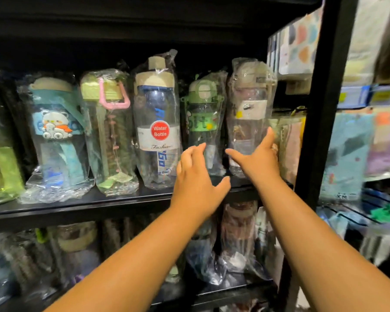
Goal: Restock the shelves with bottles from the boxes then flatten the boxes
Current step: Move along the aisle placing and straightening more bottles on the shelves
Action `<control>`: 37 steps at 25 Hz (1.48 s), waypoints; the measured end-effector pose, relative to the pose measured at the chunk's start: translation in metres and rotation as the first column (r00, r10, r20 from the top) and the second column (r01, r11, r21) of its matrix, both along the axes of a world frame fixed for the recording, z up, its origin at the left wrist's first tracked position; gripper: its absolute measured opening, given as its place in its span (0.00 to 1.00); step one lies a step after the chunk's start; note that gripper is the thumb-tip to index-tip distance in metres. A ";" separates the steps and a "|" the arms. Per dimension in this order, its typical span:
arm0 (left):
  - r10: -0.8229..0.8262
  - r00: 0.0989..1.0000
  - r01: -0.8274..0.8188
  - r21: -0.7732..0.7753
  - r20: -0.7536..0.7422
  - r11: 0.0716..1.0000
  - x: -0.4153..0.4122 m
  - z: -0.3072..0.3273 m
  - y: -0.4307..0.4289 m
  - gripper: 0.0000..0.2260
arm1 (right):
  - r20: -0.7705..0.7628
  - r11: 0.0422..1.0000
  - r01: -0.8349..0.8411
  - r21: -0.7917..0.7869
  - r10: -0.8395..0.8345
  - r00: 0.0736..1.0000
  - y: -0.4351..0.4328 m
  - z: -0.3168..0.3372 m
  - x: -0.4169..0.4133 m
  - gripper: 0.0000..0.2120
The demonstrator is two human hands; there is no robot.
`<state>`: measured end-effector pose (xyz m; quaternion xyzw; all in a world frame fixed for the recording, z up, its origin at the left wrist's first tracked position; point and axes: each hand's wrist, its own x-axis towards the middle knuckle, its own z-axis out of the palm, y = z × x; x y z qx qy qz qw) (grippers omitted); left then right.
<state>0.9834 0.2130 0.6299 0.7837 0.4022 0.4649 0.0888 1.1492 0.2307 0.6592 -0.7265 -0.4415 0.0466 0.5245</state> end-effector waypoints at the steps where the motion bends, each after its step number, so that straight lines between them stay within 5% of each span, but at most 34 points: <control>1: 0.037 0.999 -0.036 -0.040 0.013 0.999 0.007 0.002 0.005 0.40 | -0.043 1.000 -0.019 -0.010 0.018 0.999 0.004 0.001 0.004 0.60; 9: 0.127 0.962 -0.039 -0.340 0.242 0.940 0.043 0.025 0.035 0.51 | 0.026 0.992 0.038 0.116 -0.042 0.999 0.003 -0.009 0.016 0.45; 16: 0.296 0.898 -0.118 -0.469 0.326 0.875 0.064 0.035 0.061 0.53 | 0.077 0.988 0.077 0.130 -0.088 0.993 -0.014 -0.019 0.021 0.46; 22: 0.343 0.899 -0.196 -0.449 0.273 0.872 0.063 0.034 0.070 0.42 | 0.146 0.985 0.089 0.145 -0.110 0.983 -0.012 -0.021 0.020 0.45; 37: 0.145 0.954 -0.076 -0.257 0.264 0.964 0.038 0.018 0.034 0.46 | 0.189 0.987 0.100 0.123 -0.122 0.974 -0.012 -0.024 0.017 0.47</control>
